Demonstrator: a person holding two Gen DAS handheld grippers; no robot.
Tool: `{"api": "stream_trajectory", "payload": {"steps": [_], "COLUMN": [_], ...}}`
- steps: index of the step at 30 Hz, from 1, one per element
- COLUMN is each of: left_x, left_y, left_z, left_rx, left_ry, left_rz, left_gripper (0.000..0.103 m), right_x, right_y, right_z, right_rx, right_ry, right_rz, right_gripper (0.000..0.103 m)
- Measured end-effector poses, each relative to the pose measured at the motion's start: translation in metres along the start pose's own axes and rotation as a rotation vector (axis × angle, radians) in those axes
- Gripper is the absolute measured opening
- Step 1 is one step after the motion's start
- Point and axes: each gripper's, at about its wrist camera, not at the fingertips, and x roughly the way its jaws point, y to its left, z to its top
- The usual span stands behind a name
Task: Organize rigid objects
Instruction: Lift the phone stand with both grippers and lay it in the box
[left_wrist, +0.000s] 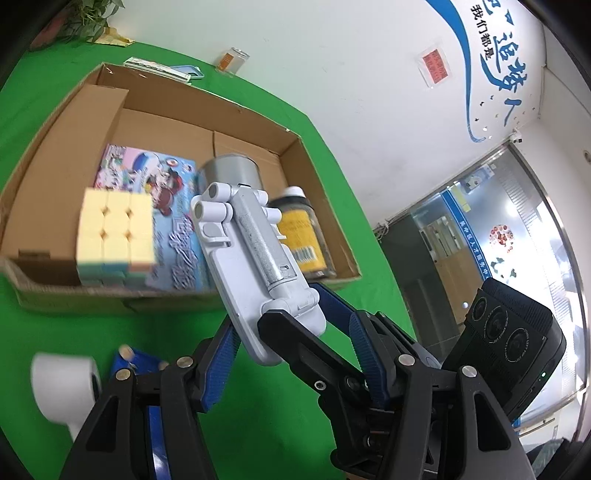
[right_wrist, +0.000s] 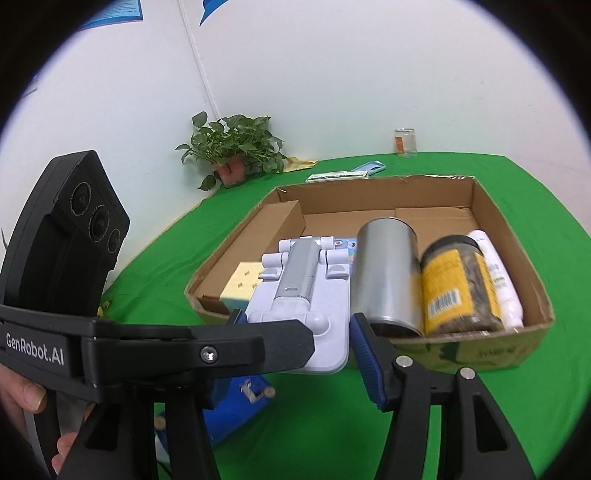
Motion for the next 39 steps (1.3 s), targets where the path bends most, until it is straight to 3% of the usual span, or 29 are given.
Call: {"api": "stream_trajectory", "payload": {"steps": [10, 20, 25, 29, 32, 34, 35, 36, 37, 39], "left_x": [0.024, 0.039, 0.033, 0.016, -0.009, -0.027, -0.037, -0.043, -0.051, -0.056], "left_y": [0.038, 0.055, 0.046, 0.040, 0.034, 0.025, 0.021, 0.017, 0.013, 0.010], "left_z": [0.048, 0.058, 0.049, 0.045, 0.038, 0.028, 0.019, 0.013, 0.002, -0.012], "left_rx": [-0.034, -0.055, -0.014, 0.014, 0.057, 0.114, 0.148, 0.169, 0.192, 0.225], "left_ry": [0.055, 0.097, 0.086, 0.034, -0.060, -0.160, -0.229, -0.278, -0.338, -0.360], "left_rz": [0.054, 0.111, 0.144, 0.160, 0.219, 0.274, 0.320, 0.360, 0.417, 0.475], "left_gripper": [0.058, 0.058, 0.058, 0.058, 0.059, 0.080, 0.087, 0.103, 0.103, 0.103], "right_x": [0.051, 0.066, 0.067, 0.065, 0.058, 0.049, 0.044, 0.036, 0.029, 0.022], "right_y": [-0.004, -0.002, -0.003, 0.002, 0.008, 0.011, 0.013, 0.013, 0.012, 0.009], "right_z": [0.021, 0.018, 0.013, 0.005, 0.004, 0.002, 0.001, -0.004, -0.009, -0.020], "right_rx": [0.065, 0.079, 0.091, 0.069, 0.047, 0.025, 0.008, -0.002, 0.001, -0.002], "right_ry": [0.086, 0.133, 0.172, 0.179, 0.155, 0.120, 0.097, 0.059, 0.033, 0.030], "right_rz": [0.001, -0.011, 0.020, 0.033, 0.047, 0.026, 0.001, -0.030, -0.056, -0.102], "right_gripper": [0.056, 0.057, 0.057, 0.057, 0.056, 0.056, 0.062, 0.073, 0.101, 0.102]}}
